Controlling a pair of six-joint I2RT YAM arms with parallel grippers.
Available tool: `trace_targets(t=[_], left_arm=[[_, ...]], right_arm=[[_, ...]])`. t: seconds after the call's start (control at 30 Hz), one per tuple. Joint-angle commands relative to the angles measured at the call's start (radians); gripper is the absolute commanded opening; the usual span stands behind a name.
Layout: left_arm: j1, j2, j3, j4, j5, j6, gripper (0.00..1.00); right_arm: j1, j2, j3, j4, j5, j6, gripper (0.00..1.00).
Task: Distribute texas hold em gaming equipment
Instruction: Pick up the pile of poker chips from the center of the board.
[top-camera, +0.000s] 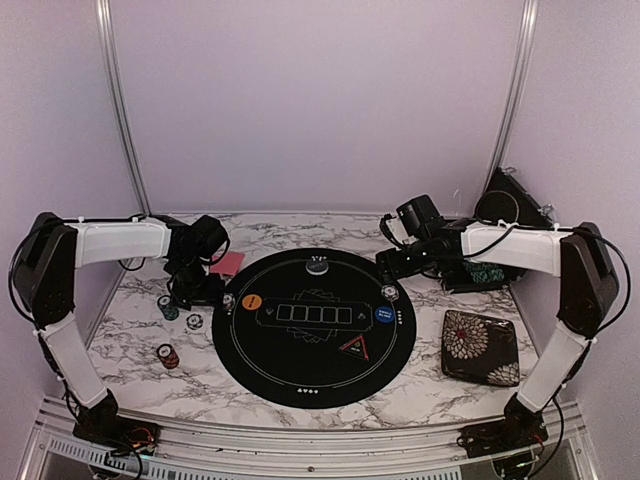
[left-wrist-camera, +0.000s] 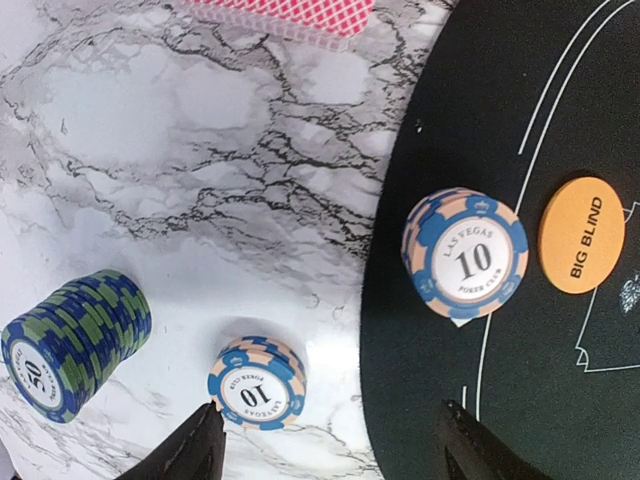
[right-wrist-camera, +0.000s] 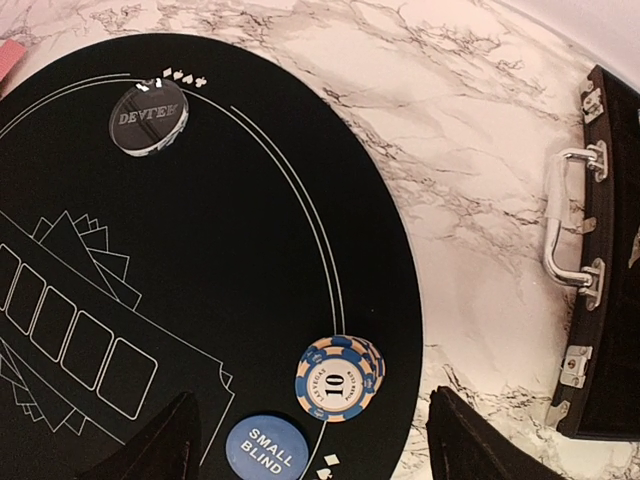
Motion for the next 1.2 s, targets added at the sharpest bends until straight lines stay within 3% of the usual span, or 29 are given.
trace_targets(t=[0.0,1.17], left_arm=[[0.011,-0.041,-0.036,-0.022,-0.011,-0.022,0.74],[0.085,0.000,-0.101,0.042,0.034,0.017,0.67]], right_arm=[[0.014,-0.009,0.008,0.009,-0.011,0.007,0.75],[0.029,-0.022,0.014,-0.003,0.001,0.015,0.75]])
